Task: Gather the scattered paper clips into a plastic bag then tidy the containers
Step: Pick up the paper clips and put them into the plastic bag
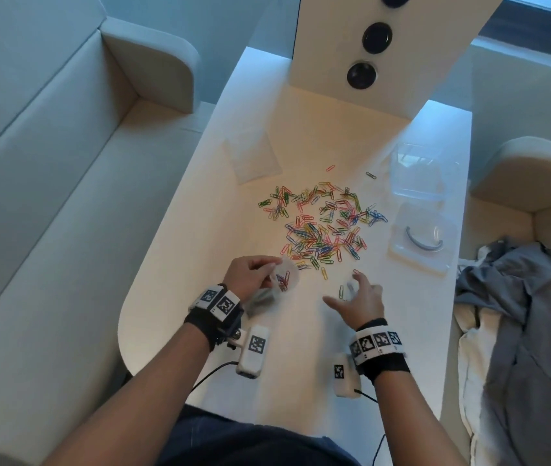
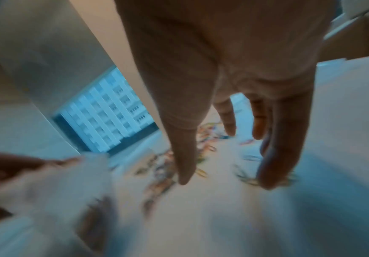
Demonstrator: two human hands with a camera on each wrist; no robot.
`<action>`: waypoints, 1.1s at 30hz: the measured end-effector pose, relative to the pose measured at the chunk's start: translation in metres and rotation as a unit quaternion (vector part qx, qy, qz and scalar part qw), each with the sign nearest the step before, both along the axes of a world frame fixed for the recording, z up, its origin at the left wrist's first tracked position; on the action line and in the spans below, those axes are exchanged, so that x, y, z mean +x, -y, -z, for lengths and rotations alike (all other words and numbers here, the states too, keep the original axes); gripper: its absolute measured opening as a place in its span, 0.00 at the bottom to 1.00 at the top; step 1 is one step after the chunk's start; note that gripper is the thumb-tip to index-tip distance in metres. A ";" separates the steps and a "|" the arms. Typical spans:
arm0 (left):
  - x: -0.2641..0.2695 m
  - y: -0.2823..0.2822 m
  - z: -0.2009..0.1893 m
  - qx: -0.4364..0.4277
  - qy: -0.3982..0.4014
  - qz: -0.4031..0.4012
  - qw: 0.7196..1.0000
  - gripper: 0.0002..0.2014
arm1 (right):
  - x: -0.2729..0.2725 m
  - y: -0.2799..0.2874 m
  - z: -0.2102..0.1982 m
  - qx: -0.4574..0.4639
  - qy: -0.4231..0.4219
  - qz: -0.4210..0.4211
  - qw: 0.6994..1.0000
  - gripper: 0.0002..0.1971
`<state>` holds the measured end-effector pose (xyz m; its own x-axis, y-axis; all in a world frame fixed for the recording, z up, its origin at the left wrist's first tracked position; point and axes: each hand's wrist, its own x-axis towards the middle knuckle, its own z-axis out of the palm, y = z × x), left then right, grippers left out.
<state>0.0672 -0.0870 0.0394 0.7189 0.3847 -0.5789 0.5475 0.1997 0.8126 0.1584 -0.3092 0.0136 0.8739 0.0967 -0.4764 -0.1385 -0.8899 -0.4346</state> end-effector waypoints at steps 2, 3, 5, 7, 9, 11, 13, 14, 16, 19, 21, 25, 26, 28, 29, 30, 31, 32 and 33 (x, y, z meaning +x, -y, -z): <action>-0.001 -0.012 -0.005 -0.020 0.007 -0.033 0.999 0.10 | -0.001 0.010 0.018 -0.042 -0.052 0.016 0.998 0.52; -0.001 -0.018 -0.008 -0.028 0.014 -0.045 0.998 0.09 | -0.002 0.008 0.028 -0.035 -0.042 0.016 0.998 0.54; -0.001 -0.029 -0.011 -0.032 0.022 -0.057 0.998 0.09 | -0.003 -0.006 0.041 -0.011 -0.005 0.009 1.000 0.56; -0.001 -0.036 -0.013 -0.031 0.026 -0.065 0.997 0.09 | 0.000 -0.028 0.044 0.011 0.020 0.002 1.000 0.57; -0.001 -0.041 -0.013 -0.028 0.027 -0.073 0.997 0.09 | 0.007 -0.049 0.043 0.025 0.038 -0.012 0.999 0.56; -0.001 -0.043 -0.013 -0.027 0.027 -0.077 0.996 0.09 | 0.014 -0.067 0.043 0.015 0.059 -0.053 0.997 0.53; -0.002 -0.044 -0.012 -0.029 0.027 -0.077 0.996 0.09 | 0.019 -0.080 0.044 -0.006 0.078 -0.104 0.992 0.47; -0.003 -0.043 -0.011 -0.030 0.026 -0.076 0.996 0.09 | 0.021 -0.084 0.045 -0.008 0.082 -0.122 0.989 0.42; -0.005 -0.042 -0.010 -0.035 0.023 -0.076 0.996 0.09 | 0.024 -0.086 0.048 0.019 0.099 -0.140 0.985 0.30; -0.004 -0.038 -0.010 -0.039 0.023 -0.073 0.996 0.09 | 0.028 -0.081 0.047 0.074 0.147 -0.149 0.975 0.13; -0.003 -0.035 -0.008 -0.039 0.025 -0.067 0.997 0.09 | 0.032 -0.074 0.046 0.077 0.151 -0.151 0.974 0.07; 0.001 -0.028 -0.004 -0.036 0.022 -0.062 0.997 0.09 | 0.040 -0.059 0.038 0.107 0.111 -0.063 0.986 0.06; 0.003 -0.026 -0.004 -0.036 0.019 -0.059 0.997 0.09 | 0.041 -0.054 0.036 0.123 0.084 -0.014 0.989 0.05; 0.007 -0.022 -0.002 -0.031 0.011 -0.052 0.998 0.09 | 0.043 -0.044 0.032 0.191 0.012 0.091 0.977 0.05; 0.009 -0.020 -0.001 -0.029 0.009 -0.050 0.998 0.09 | 0.043 -0.040 0.030 0.261 -0.032 0.150 0.953 0.05; 0.011 -0.019 0.000 -0.027 0.007 -0.048 0.998 0.09 | 0.042 -0.038 0.024 0.338 -0.081 0.201 0.916 0.06; 0.013 -0.018 0.002 -0.025 0.005 -0.044 0.999 0.09 | 0.042 -0.038 0.018 0.405 -0.122 0.234 0.875 0.08; 0.016 -0.016 0.003 -0.022 0.003 -0.039 0.999 0.09 | 0.041 -0.039 0.010 0.452 -0.153 0.249 0.843 0.10; 0.019 -0.014 0.005 -0.021 0.002 -0.034 0.999 0.09 | 0.040 -0.041 0.003 0.484 -0.177 0.252 0.819 0.11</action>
